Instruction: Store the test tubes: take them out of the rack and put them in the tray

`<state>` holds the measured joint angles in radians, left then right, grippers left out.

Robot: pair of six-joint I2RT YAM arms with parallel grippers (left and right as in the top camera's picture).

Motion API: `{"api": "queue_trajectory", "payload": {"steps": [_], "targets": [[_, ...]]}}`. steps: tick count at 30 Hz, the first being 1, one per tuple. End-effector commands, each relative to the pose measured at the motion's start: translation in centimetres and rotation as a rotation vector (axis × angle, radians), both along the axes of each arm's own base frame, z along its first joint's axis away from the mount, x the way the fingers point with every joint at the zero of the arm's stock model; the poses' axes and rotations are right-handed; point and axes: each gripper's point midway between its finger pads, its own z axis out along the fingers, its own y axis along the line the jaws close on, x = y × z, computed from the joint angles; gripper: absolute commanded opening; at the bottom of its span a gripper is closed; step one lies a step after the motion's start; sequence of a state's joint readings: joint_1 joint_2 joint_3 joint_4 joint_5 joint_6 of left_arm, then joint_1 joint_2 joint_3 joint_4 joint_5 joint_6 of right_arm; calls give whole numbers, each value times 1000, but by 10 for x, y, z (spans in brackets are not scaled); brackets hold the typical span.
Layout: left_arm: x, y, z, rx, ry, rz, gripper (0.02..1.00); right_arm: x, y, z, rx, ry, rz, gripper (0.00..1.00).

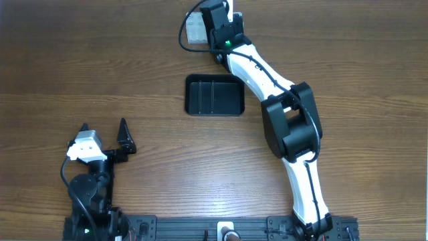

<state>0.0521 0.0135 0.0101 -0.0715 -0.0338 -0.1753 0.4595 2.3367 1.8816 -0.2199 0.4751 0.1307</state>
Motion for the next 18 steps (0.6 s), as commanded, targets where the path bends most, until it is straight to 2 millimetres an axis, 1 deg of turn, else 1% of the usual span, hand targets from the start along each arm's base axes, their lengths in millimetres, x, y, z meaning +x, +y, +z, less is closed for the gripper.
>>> {"api": "queue_trajectory", "payload": {"steps": [1, 3, 6, 18], "targets": [[0, 2, 0, 15, -4, 12, 998, 1, 7, 0, -8, -10, -2, 95], [0, 2, 0, 15, -4, 12, 996, 0, 9, 5, -4, -17, 0, 95], [0, 2, 0, 15, -4, 12, 1000, -1, 11, 18, 6, -37, 3, 95], [0, 2, 0, 15, -4, 12, 998, -11, 15, 96, 58, -148, 10, 106]]}}
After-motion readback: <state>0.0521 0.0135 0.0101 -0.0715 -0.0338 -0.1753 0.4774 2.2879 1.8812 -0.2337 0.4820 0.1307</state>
